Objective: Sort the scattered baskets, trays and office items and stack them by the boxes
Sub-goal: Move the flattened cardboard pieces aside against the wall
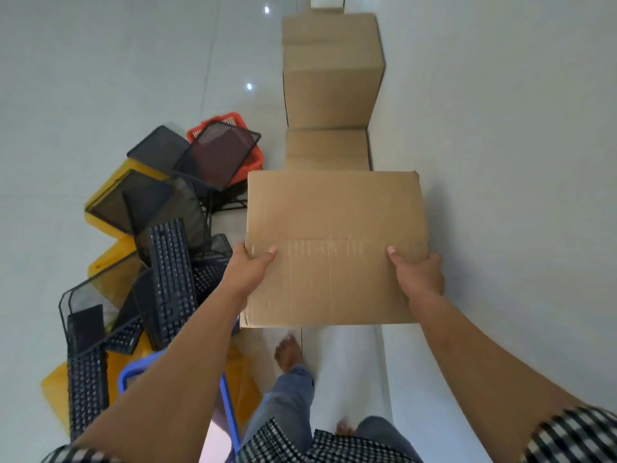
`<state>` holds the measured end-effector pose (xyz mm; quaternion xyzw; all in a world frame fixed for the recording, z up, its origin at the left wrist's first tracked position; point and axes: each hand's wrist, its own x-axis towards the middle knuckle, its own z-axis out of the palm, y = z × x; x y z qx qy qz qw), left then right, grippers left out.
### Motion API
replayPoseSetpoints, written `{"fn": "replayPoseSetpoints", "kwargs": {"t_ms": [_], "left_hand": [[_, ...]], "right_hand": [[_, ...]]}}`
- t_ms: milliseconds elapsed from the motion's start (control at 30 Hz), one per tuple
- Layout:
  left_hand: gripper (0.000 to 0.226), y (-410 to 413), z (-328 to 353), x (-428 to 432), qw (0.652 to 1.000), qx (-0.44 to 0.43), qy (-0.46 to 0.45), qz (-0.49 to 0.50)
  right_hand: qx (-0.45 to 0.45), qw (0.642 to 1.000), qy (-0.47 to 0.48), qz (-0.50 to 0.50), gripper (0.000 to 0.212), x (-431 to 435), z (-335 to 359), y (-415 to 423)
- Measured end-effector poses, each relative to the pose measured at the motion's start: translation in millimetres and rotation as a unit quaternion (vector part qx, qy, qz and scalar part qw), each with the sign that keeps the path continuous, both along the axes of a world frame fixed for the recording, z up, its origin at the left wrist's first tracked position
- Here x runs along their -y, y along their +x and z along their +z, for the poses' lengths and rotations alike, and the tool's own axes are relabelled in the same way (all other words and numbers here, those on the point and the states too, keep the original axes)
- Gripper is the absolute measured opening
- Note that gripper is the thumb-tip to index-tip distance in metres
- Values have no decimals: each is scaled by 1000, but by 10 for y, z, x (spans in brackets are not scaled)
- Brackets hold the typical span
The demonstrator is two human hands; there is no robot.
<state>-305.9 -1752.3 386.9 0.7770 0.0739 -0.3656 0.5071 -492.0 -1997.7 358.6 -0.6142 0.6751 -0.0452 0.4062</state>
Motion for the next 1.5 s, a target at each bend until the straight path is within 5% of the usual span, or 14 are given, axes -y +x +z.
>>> {"fn": "replayPoseSetpoints", "kwargs": {"t_ms": [233, 400, 833, 1500], "left_hand": [[45, 977, 233, 606, 999, 16, -22, -21], [65, 1617, 150, 1097, 999, 4, -25, -32], [43, 3253, -654, 2692, 998, -48, -19, 22], [68, 4197, -1499, 3477, 996, -64, 59, 14]], "right_hand": [[23, 999, -19, -18, 92, 533, 247, 910], [23, 999, -18, -13, 96, 1038, 263, 1507], [16, 1000, 10, -4, 82, 2592, -537, 3219], [-102, 989, 20, 108, 100, 3450, -1029, 4318]]}}
